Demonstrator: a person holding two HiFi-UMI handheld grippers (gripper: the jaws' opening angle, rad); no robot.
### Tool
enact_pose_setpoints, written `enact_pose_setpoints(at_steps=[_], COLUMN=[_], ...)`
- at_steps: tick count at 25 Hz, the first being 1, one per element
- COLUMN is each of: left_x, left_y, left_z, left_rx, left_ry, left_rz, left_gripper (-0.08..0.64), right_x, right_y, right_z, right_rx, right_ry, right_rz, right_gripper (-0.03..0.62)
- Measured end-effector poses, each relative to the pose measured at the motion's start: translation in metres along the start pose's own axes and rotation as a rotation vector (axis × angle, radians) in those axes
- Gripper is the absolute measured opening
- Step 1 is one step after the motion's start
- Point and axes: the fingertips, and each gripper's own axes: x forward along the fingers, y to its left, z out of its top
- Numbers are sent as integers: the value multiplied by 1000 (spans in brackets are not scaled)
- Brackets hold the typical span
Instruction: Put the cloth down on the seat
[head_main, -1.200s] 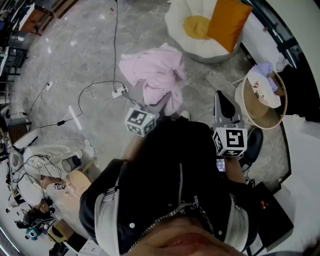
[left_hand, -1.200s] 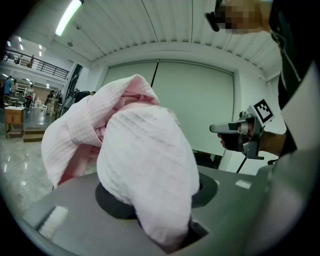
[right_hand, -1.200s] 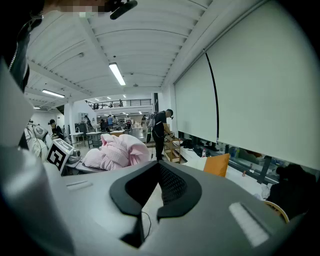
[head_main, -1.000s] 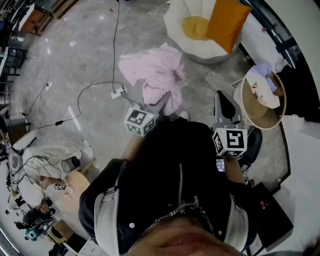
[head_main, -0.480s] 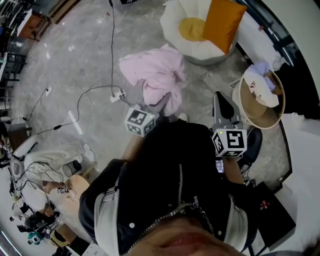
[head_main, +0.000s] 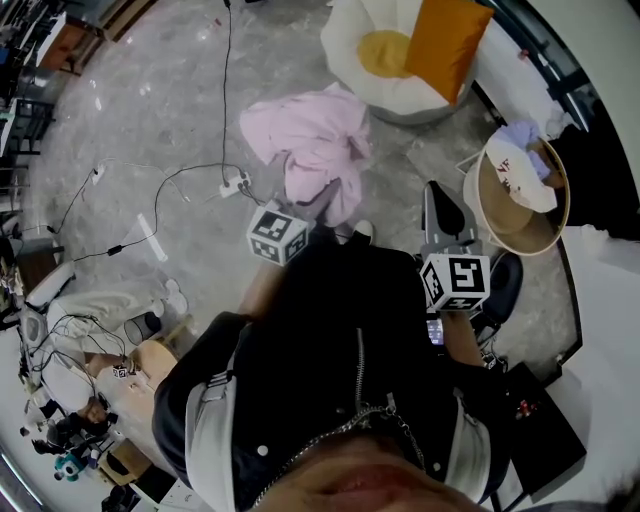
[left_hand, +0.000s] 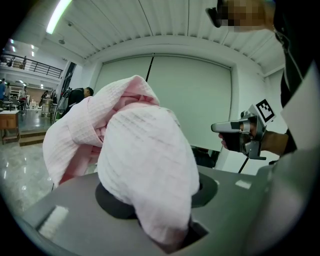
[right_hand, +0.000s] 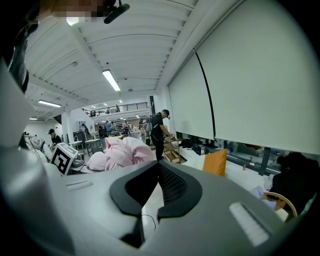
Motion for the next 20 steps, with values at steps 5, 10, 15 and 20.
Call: enact_pose_setpoints(at_steps=[5, 10, 15, 20], left_x=[0, 5, 12, 19], left_y=[-4, -2, 3, 9], left_z=[-1, 2, 6, 9], left_rx=[12, 1, 21, 38], left_ry=[15, 16, 23, 23], left_rz=[9, 7, 5, -7], left_gripper=[216, 216, 216, 216], right_x=[-9, -10, -5, 4], right_y=[2, -2, -5, -3], right_z=[-6, -3, -5, -4], right_rx=[49, 52, 66, 45], right_ry=[-8, -18, -11, -4], right_rz=[19, 16, 10, 2], right_gripper=[0, 0, 0, -2])
